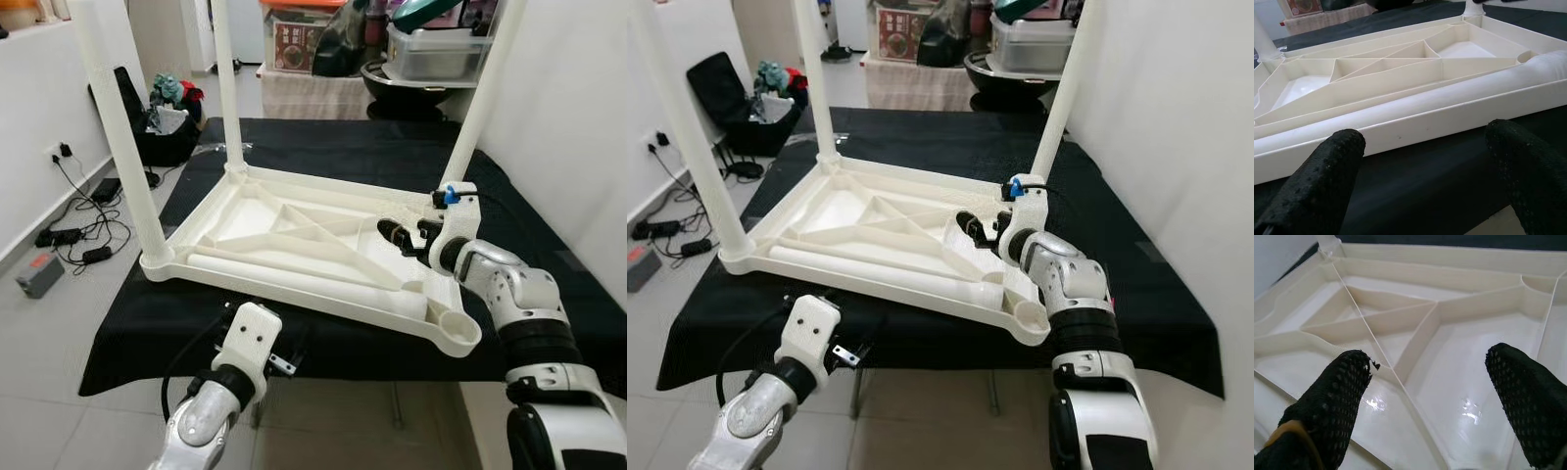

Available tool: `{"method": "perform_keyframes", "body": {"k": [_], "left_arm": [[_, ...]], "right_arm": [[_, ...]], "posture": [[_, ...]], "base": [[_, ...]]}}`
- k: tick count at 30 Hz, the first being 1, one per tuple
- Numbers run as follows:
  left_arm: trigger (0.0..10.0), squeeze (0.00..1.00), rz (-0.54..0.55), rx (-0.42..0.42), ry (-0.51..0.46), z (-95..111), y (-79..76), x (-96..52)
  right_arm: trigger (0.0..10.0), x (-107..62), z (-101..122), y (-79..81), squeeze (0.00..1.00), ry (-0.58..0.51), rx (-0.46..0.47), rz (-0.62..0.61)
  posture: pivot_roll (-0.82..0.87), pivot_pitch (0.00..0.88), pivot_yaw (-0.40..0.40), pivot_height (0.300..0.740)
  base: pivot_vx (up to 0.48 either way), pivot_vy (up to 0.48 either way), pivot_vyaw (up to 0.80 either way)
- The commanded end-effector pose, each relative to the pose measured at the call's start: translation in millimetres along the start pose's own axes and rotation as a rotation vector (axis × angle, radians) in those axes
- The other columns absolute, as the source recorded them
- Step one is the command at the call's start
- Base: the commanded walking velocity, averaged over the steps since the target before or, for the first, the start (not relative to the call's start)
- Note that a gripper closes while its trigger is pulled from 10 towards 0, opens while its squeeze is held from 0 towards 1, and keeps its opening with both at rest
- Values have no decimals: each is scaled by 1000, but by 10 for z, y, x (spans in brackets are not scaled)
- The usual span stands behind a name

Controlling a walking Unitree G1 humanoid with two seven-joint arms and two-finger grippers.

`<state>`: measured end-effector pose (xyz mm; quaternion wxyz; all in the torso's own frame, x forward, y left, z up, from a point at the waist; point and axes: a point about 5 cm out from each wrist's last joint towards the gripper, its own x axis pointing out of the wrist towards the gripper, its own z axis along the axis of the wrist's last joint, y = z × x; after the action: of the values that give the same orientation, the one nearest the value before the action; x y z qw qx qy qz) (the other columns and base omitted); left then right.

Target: Building children table

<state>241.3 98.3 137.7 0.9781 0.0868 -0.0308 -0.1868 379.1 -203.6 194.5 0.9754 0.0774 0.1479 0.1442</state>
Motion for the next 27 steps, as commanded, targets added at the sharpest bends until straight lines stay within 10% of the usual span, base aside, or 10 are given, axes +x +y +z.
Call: {"method": "perform_keyframes", "body": {"k": [1, 5, 13, 27], "left_arm": [[10000, 0, 8, -13, 13, -10, 12, -33], [10000, 0, 5, -18, 13, -8, 14, -38], [10000, 0, -6, -16, 18, -23, 17, -36], [10000, 0, -30, -8, 27, -69, 27, -4]], "right_arm": [[10000, -27, 20, -45, 0, 16, 22, 39], [10000, -207, 25, -158, 0, 27, 121, 226], [10000, -502, -130, -512, 0, 66, 183, 181], [10000, -884, -409, -335, 0, 64, 240, 341]], "posture": [[96, 88, -77, 740], [91, 91, -75, 740], [77, 84, -63, 740], [63, 48, -40, 740]], "base": [[0, 0, 0], [0, 0, 0], [0, 0, 0], [0, 0, -318]]}}
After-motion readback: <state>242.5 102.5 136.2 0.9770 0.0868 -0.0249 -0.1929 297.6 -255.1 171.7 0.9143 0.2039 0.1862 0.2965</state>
